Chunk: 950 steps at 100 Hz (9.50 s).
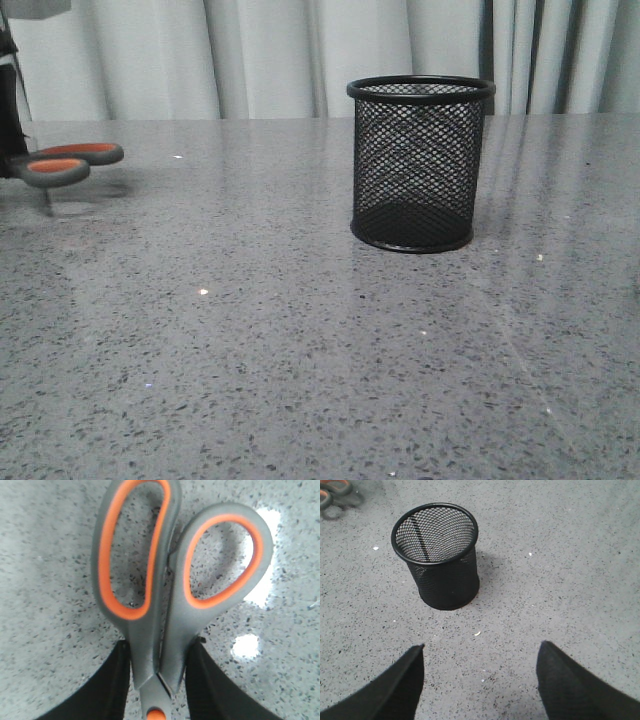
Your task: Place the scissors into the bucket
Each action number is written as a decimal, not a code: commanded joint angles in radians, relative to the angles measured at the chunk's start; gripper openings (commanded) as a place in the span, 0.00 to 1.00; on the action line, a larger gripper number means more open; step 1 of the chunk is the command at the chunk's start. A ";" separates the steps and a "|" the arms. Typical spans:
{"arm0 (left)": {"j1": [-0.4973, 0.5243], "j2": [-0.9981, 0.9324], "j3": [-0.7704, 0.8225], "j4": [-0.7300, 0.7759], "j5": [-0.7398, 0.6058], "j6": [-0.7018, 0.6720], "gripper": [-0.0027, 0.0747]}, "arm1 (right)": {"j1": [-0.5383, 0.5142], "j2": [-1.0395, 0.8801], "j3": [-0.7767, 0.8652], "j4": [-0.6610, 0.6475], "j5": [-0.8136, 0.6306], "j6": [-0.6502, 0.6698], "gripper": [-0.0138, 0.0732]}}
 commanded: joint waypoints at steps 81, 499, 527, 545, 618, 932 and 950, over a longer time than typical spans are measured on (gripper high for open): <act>-0.226 -0.219 -0.236 -0.074 0.041 -0.136 0.06 | 0.004 0.007 -0.038 0.457 -0.216 -0.142 0.66; -0.387 -0.499 -0.606 0.156 0.042 -0.996 0.53 | -0.100 0.605 -0.844 0.181 0.441 -0.119 0.10; -0.387 -0.499 -0.606 0.156 0.042 -0.996 0.53 | -0.048 0.661 -0.844 0.152 0.430 -0.119 0.10; -0.387 -0.499 -0.606 0.156 0.042 -0.996 0.53 | -0.006 0.699 -0.844 0.118 0.418 -0.119 0.10; -0.387 -0.499 -0.606 0.156 0.042 -0.998 0.53 | 0.027 0.767 -0.844 0.089 0.445 -0.119 0.22; -0.387 -1.703 1.300 0.001 -1.182 -1.161 0.01 | -0.016 -0.490 0.412 0.191 -0.572 -0.117 0.10; -0.377 -1.703 1.311 0.024 -1.190 -1.161 0.01 | -0.016 -0.490 0.412 0.191 -0.572 -0.117 0.10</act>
